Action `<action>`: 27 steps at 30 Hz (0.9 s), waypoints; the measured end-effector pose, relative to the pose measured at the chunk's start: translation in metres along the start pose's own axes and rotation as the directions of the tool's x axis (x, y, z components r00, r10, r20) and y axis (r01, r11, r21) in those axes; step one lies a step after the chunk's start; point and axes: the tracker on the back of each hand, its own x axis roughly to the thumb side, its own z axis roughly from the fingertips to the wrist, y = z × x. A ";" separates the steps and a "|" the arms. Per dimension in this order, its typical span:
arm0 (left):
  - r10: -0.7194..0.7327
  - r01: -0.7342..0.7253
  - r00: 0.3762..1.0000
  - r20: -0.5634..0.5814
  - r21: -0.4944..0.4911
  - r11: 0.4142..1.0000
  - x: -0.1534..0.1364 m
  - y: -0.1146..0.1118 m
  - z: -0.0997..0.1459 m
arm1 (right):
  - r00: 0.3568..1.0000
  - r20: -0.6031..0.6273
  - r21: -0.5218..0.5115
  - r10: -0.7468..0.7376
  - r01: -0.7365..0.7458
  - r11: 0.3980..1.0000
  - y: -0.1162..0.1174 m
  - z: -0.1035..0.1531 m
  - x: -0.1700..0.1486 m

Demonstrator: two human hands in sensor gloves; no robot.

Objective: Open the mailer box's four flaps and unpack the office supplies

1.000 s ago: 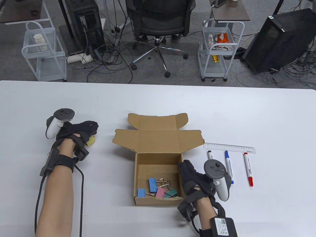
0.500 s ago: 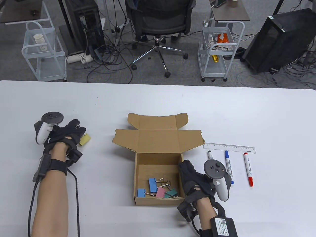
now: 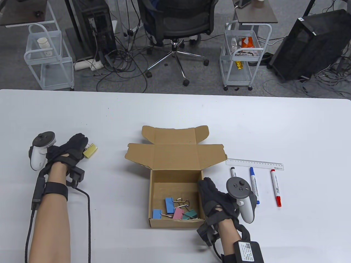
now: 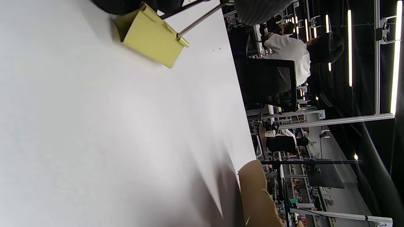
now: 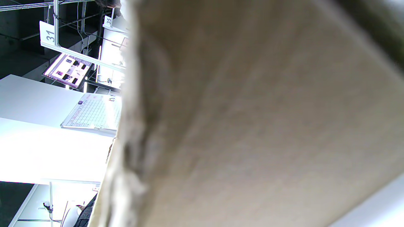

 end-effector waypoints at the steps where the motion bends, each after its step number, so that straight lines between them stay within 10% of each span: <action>1: -0.004 0.004 1.000 0.000 -0.003 1.000 0.001 0.000 0.000 | 1.000 0.000 -0.001 0.000 0.000 1.000 0.000 0.000 0.000; 11: 0.007 0.010 0.992 -0.127 0.133 0.991 -0.009 0.021 0.004 | 1.000 0.000 -0.002 -0.005 0.005 1.000 0.000 0.000 0.000; 27: -0.081 0.088 0.991 -0.102 0.071 0.994 0.007 0.013 0.014 | 1.000 -0.001 0.000 -0.004 0.004 1.000 0.000 0.000 0.000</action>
